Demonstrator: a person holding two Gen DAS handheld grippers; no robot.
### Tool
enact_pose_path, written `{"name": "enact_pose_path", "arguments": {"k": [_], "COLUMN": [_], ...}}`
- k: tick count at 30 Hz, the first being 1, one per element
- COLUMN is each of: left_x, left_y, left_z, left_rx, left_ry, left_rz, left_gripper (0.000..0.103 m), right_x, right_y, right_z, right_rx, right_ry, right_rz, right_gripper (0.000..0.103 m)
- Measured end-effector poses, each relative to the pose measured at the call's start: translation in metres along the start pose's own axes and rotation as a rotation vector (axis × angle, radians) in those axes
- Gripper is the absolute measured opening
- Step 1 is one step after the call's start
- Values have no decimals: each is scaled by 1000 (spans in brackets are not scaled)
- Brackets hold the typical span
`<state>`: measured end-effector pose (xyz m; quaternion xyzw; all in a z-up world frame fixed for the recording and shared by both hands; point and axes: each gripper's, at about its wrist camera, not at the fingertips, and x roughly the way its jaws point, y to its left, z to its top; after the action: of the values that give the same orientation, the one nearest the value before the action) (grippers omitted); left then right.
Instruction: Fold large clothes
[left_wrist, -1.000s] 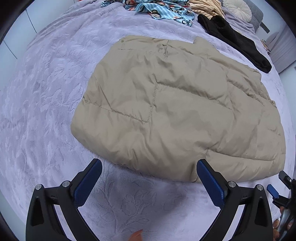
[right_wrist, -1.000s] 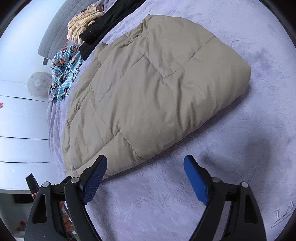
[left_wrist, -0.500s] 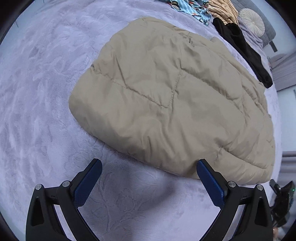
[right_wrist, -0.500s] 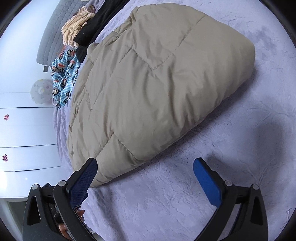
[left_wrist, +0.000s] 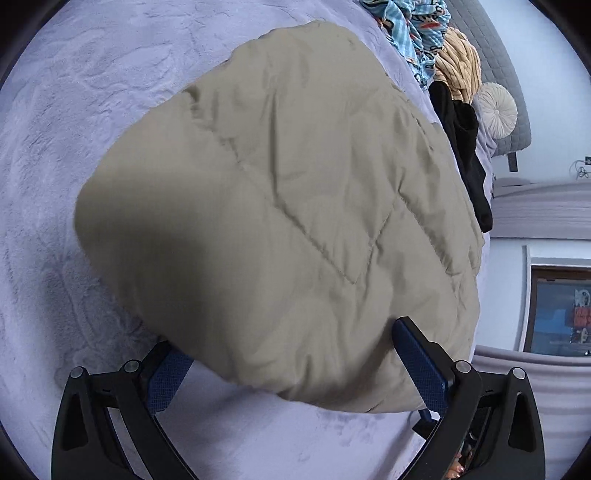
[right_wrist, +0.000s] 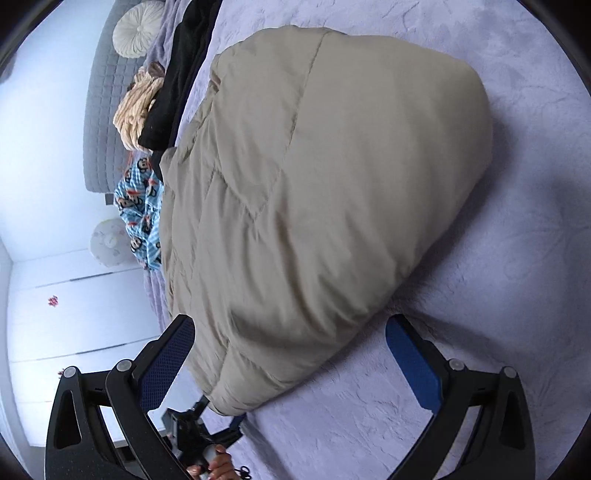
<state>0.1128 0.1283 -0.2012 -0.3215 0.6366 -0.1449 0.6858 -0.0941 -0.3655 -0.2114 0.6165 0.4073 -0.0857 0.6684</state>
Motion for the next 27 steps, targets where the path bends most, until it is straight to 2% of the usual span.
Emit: {"name": "enact_pose_path", "arguments": {"k": [4, 8, 10, 12, 14, 15, 17, 20, 23, 27], "left_x": [7, 19, 20, 17, 8, 1, -13, -33, -50, -71], "left_y": [-19, -13, -13, -20, -25, -29, -37, -56, -67, -68], "left_z": [14, 29, 27, 26, 24, 22, 17, 6, 2, -14], "left_rx": [3, -50, -62, -26, 14, 45, 105, 221, 292, 385], "left_ry": [-53, -73, -93, -109, -129, -144, -171, -210, -217, -188], "left_rz": [-44, 1, 42, 51, 59, 62, 73, 94, 83, 96], "left_gripper": [102, 102, 85, 51, 33, 25, 20, 17, 17, 17], "right_x": [20, 46, 56, 57, 54, 53, 51, 42, 30, 8], "right_y": [6, 21, 20, 16, 16, 15, 14, 20, 32, 39], "right_z": [14, 24, 27, 27, 26, 26, 27, 23, 14, -6], "right_rx": [28, -5, -3, 16, 43, 60, 76, 52, -7, -46], "right_ry": [28, 65, 66, 62, 59, 62, 69, 58, 50, 49], "right_rz": [61, 80, 42, 41, 44, 44, 10, 36, 38, 39], "right_gripper": [103, 103, 103, 103, 101, 97, 52, 29, 24, 23]}}
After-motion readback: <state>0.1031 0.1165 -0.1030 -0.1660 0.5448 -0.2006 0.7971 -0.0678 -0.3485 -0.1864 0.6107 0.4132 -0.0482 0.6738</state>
